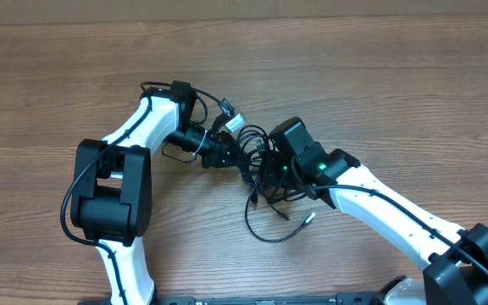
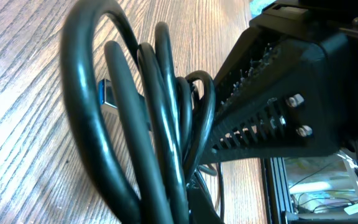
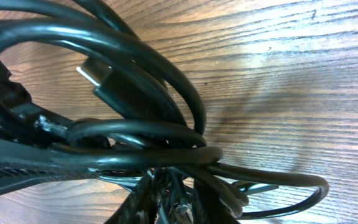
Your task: Untangle cables
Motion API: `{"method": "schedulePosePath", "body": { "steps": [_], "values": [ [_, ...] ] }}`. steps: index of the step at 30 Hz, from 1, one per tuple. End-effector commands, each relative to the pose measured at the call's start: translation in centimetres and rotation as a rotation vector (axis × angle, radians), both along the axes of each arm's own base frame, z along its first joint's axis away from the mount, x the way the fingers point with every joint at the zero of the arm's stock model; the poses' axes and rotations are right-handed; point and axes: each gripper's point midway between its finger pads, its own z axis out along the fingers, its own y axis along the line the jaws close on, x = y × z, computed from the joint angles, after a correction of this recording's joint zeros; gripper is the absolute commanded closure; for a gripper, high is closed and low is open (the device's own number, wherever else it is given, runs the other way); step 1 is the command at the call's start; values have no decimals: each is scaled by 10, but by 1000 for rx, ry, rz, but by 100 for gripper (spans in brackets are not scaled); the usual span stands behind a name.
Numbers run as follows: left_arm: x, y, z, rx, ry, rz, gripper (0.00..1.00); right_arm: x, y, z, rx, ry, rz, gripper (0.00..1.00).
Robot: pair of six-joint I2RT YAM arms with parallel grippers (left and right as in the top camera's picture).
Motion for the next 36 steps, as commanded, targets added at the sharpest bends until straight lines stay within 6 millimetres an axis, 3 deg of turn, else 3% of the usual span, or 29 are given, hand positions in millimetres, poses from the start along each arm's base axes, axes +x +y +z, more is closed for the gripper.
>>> {"method": "schedulePosePath", "body": {
  "steps": [1, 24, 36],
  "values": [
    [3, -7, 16, -57, -19, 0, 94, 6, -11, -8, -33, -13, -79, 80],
    [3, -7, 16, -56, -19, 1, 94, 10, -20, -12, -62, -14, -129, 82],
    [29, 0, -15, 127, 75, 158, 96, 11, -15, -21, -48, 11, -145, 82]
  ]
}}
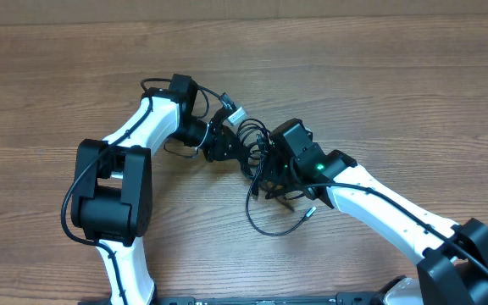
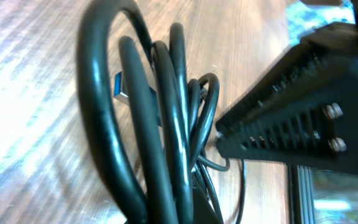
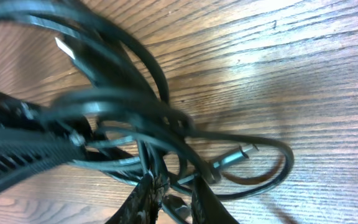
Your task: Untangle cables
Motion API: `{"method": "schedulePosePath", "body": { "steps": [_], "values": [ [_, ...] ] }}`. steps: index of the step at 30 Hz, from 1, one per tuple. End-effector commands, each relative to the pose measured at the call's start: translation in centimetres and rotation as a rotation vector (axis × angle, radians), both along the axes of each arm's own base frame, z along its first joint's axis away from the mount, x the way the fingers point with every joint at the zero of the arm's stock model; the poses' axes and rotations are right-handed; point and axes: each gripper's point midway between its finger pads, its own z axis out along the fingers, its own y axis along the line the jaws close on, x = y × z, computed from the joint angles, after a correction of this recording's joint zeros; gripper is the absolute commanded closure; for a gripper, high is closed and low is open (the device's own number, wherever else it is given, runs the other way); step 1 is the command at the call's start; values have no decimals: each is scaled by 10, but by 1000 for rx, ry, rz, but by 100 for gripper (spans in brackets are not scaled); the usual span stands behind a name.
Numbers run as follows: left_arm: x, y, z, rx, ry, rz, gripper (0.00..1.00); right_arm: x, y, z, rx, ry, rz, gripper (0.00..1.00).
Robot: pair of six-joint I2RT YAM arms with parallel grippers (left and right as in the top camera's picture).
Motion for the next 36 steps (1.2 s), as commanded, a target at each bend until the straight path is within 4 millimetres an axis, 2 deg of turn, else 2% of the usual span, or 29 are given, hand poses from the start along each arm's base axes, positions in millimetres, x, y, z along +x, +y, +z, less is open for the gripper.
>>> {"method": "schedulePosePath", "body": {
  "steps": [1, 8, 13, 16, 23, 31, 36],
  "values": [
    [3, -3, -3, 29, 91, 85, 96, 3, -5, -12, -22, 14, -26, 82],
    [8, -2, -9, 50, 124, 134, 96, 9, 2, -27, -7, 24, -36, 83],
    [21, 16, -34, 239, 166, 266, 96, 20, 4, -29, 2, -5, -48, 83],
    [24, 21, -40, 280, 176, 294, 95, 27, 1, -28, 4, -22, -64, 83],
    [23, 20, -49, 287, 212, 309, 95, 30, -2, -36, -1, -11, -77, 87],
    [21, 12, -55, 290, 212, 290, 94, 26, 15, -54, 48, 36, -31, 90],
    [20, 5, -56, 299, 210, 291, 93, 19, 25, -54, 93, 67, 3, 90]
  ]
}}
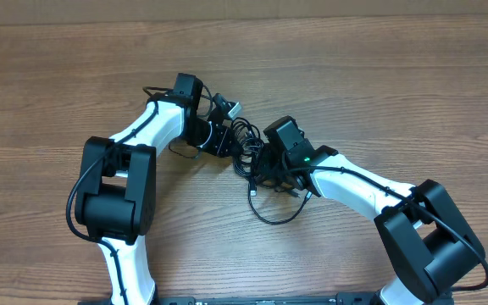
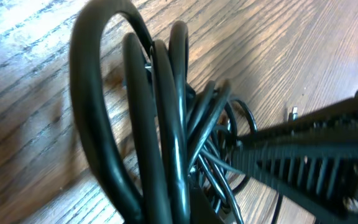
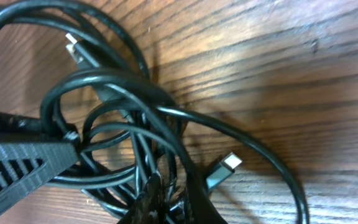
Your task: Untangle cables
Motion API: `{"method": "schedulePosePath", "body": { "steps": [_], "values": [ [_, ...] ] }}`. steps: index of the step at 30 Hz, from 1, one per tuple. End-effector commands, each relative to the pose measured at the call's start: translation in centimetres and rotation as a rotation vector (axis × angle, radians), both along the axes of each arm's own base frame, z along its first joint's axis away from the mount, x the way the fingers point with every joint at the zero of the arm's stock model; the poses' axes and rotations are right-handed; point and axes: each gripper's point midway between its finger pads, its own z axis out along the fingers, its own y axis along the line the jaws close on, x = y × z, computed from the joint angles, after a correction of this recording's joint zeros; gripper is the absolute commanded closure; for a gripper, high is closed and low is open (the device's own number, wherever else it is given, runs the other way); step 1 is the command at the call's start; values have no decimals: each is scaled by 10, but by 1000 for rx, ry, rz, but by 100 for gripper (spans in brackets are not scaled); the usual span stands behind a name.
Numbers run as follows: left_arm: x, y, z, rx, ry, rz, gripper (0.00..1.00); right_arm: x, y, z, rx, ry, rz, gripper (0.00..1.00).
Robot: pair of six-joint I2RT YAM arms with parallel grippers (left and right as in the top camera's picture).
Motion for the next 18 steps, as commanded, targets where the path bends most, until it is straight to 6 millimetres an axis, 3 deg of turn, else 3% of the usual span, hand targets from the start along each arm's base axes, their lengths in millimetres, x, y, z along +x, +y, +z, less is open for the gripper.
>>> {"method": "schedulePosePath", "body": {
  "steps": [1, 7, 18],
  "values": [
    [-5, -9, -9, 13, 30, 1, 93, -10, 11, -3, 42, 35, 35, 90],
    [-3, -8, -16, 76, 25, 26, 93, -12, 15, -2, 40, 28, 48, 90],
    [-4, -10, -18, 98, 17, 16, 90, 11, -1, 1, 6, -42, -11, 89]
  ]
}}
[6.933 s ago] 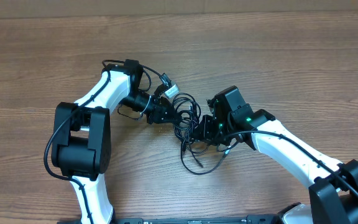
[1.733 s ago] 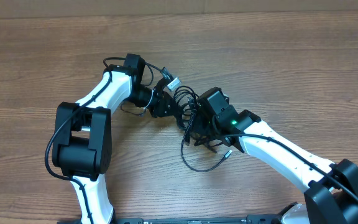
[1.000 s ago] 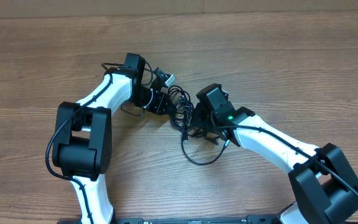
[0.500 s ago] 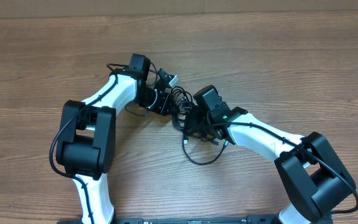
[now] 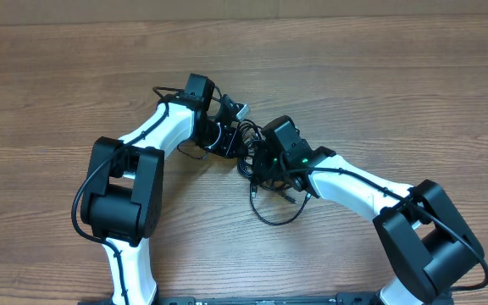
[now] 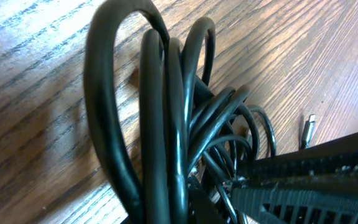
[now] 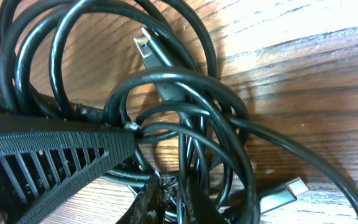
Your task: Untangle cables
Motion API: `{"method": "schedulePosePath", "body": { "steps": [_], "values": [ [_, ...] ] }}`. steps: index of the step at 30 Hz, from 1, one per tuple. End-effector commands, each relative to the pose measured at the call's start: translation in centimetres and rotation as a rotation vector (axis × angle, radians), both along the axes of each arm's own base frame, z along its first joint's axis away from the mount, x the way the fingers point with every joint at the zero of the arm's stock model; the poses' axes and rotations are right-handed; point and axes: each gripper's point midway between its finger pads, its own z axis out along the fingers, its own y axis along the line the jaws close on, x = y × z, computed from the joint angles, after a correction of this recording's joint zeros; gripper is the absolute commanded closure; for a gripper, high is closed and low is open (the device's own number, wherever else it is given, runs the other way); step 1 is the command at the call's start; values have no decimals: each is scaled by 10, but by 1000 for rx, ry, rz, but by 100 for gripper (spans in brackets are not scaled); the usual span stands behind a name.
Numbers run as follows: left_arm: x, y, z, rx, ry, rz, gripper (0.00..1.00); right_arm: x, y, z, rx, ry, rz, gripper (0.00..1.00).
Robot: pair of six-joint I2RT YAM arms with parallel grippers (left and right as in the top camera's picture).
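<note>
A tangle of black cables (image 5: 248, 142) lies mid-table between both arms. My left gripper (image 5: 227, 137) is shut on the thick coiled loops (image 6: 148, 112), which rise from its jaws (image 6: 188, 202). My right gripper (image 5: 257, 163) is shut on thinner strands (image 7: 185, 124) at the tangle's near side, with its fingers (image 7: 151, 202) among the loops. The left gripper's ribbed finger (image 7: 55, 143) crosses the right wrist view, almost touching the strands. A flat plug (image 7: 148, 46) sticks up in the coil. A silver-tipped plug (image 7: 284, 191) lies on the wood.
A loose loop (image 5: 276, 216) of cable trails toward the front of the wooden table (image 5: 396, 76). A white-tagged connector (image 5: 241, 110) sticks out behind the tangle. The right gripper's ribbed finger (image 6: 316, 180) fills the left wrist view's lower right.
The left wrist has shifted a little to the right, bringing the two grippers closer together. The coil's loops now fill more of the right wrist view. Both grips are unchanged.
Both grippers held the tangle at mid-table, the right arm stretched out to the right. Then the tangle sat a little farther back and left. Later the right arm was folded in, a loop trailing forward. Now the grippers hold the coil close together.
</note>
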Motion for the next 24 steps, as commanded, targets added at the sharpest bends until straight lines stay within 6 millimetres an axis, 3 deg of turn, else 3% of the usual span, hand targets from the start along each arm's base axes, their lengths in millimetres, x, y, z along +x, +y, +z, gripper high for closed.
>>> {"method": "schedulePosePath", "body": {
  "steps": [1, 11, 24],
  "values": [
    [-4, 0, -10, 24, 20, 0, 90, 5, -10, -5, -24, -9, -15, 89],
    [-3, 0, -10, 23, 18, 1, 89, 10, -19, -8, -49, -13, -31, 85],
    [0, -1, -9, 20, 24, 27, 89, 2, -10, -21, -10, 44, -2, 85]
  ]
}}
